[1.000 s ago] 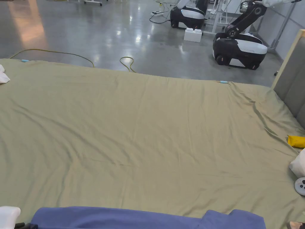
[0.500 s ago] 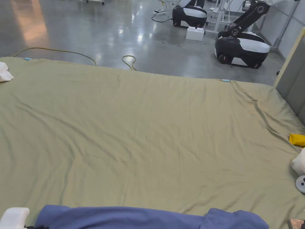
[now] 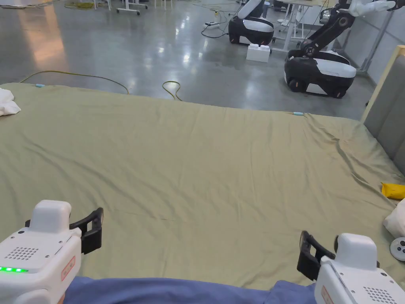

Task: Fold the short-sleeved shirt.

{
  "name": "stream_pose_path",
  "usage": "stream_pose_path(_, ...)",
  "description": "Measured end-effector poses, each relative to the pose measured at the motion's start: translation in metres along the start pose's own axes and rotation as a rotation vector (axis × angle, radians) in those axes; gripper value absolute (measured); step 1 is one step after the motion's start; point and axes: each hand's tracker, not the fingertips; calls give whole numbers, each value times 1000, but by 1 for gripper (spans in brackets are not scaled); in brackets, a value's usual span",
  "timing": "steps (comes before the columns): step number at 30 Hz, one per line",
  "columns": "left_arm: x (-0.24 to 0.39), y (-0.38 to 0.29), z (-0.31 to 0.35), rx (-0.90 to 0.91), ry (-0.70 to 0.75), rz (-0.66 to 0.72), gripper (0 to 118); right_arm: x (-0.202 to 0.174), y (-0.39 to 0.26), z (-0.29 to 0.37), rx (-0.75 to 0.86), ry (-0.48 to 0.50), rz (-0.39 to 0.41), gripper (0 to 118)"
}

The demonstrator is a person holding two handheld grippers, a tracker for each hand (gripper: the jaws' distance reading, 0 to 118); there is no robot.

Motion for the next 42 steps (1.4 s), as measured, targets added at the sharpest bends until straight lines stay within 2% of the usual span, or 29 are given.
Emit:
stream_pose_path(1,6,5,4,40,11,-18,58,-7,4,0,44,7,5,47)
stream_pose_path(2,11,9,8,90,29,-38,43,-12,7,1,93,19,4,27)
stream_pose_path(3,15,11,11,128,46,-52,29,-17,10,3,133,25,6,18)
stream_pose_path(4,18,13,15,161,60,-61,22,-23,12,5,171,20,16,15)
stream_pose_path(6,21,16,23,211,55,-44,15,-32,17,9,232,25,0,0)
stream_pose_path(8,19,14,24,241,68,-41,4,-42,21,15,287,-16,-1,0)
stream_pose_path(12,9,14,32,246,59,-31,3,-50,28,18,289,-4,0,0)
stream_pose_path(15,-17,5,31,131,20,-6,3,-53,28,15,268,19,-3,0)
stream_pose_path(19,-73,-20,21,-112,-46,73,3,-51,24,11,240,29,0,0)
stream_pose_path(23,-134,-62,4,-334,-133,218,3,-52,18,7,208,33,20,0)
stream_pose_path(25,-161,-83,-6,-445,-221,316,5,-54,15,5,183,40,31,0)
stream_pose_path(26,-172,-94,-10,-483,-241,368,9,-53,13,4,171,49,33,0)
stream_pose_path(27,-181,-103,-15,-512,-275,411,18,-53,12,3,163,52,32,0)
stream_pose_path(28,-189,-112,-20,-548,-314,460,33,-54,10,2,155,49,34,0)
stream_pose_path(29,-194,-120,-25,-573,-311,484,60,-55,8,1,147,49,36,0)
stream_pose_path(30,-199,-128,-33,-583,-346,510,75,-55,6,1,142,49,36,0)
stream_pose_path(31,-201,-136,-39,-603,-388,544,81,-55,5,1,135,47,34,0)
stream_pose_path(34,-196,-152,-52,-679,-528,667,81,-56,1,0,115,50,30,0)
stream_pose_path(37,-188,-172,-72,-758,-576,763,81,-57,-3,-1,101,51,36,0)
stream_pose_path(40,-198,-188,-83,-692,-647,840,81,-57,-6,-1,89,50,42,0)
stream_pose_path(42,-190,-189,-85,-722,-701,882,80,-58,-7,0,85,50,43,0)
